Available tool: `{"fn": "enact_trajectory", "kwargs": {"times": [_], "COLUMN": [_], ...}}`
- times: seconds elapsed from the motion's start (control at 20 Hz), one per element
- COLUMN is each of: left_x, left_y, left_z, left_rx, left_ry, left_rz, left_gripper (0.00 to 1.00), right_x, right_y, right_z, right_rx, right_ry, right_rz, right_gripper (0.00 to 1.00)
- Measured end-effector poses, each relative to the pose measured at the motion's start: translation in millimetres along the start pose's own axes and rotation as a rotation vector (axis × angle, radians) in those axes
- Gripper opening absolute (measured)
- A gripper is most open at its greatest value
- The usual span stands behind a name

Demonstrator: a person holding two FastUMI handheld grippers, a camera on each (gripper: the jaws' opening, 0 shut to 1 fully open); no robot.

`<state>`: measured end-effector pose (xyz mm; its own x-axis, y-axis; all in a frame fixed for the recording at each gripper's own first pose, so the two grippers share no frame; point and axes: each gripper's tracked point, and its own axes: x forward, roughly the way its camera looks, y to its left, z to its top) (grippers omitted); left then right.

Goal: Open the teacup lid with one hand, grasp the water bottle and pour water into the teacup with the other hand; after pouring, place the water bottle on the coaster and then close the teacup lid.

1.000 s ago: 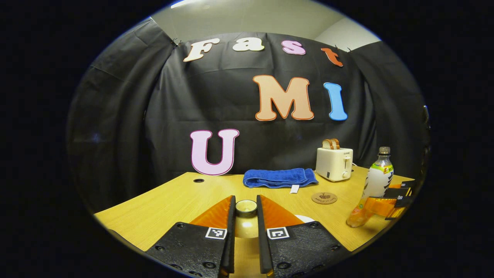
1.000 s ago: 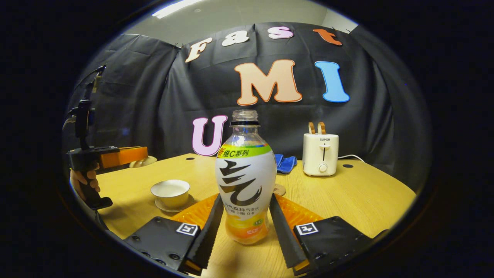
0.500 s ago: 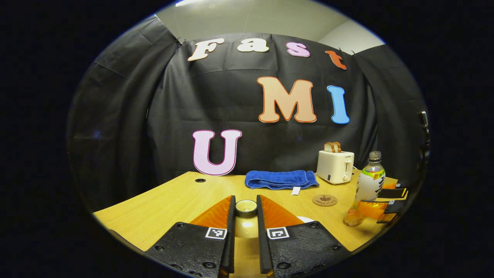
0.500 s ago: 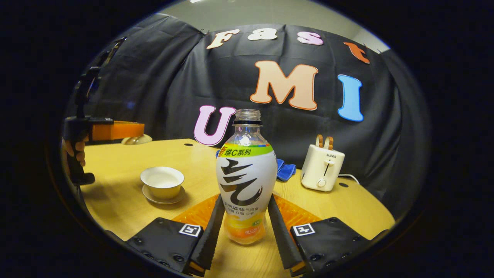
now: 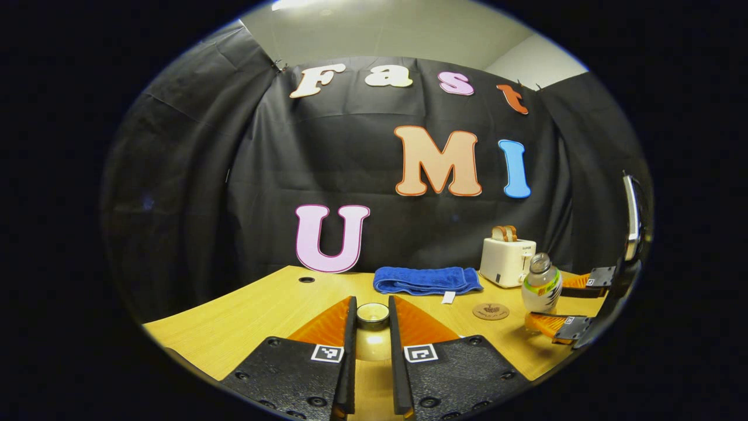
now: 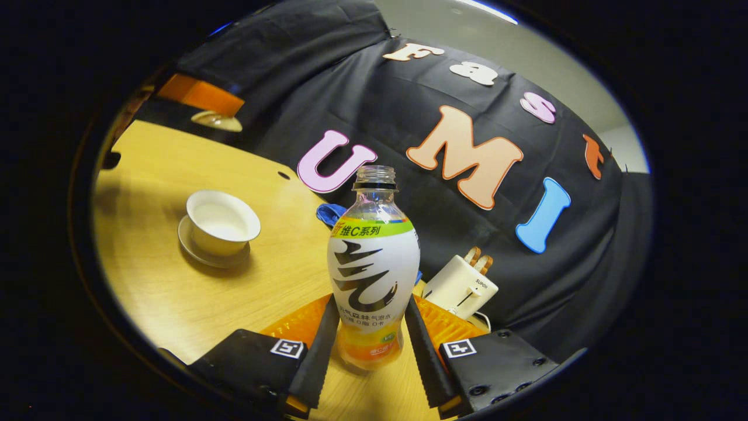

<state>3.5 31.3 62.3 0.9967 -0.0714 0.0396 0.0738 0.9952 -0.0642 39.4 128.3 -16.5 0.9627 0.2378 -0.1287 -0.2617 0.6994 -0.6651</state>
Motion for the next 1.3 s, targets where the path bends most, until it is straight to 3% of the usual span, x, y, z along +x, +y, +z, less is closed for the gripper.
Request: {"fn": "enact_trajectory", "kwargs": {"times": [0.25, 0.6, 1.3], "left_x": [-6.0, -9.0, -13.5], "left_y": [4.6, 15.9, 17.3], "left_z": [8.8, 13.5, 22.9], "left_rx": [0.033, -0.024, -0.034], "left_ry": [-0.007, -0.001, -0.026], "left_rz": [0.005, 0.015, 0.013], "left_gripper": [0.23, 0.23, 0.23], "right_x": [8.9, 11.2, 20.6], "right_y": [12.1, 41.3, 49.6], "right_z": [7.0, 11.6, 17.8], "right_rx": [-0.234, -0.578, -0.895], "right_ry": [-0.030, -0.071, -0.106], "right_rz": [-0.011, 0.003, 0.032], "right_gripper": [0.71, 0.71, 0.71]}}
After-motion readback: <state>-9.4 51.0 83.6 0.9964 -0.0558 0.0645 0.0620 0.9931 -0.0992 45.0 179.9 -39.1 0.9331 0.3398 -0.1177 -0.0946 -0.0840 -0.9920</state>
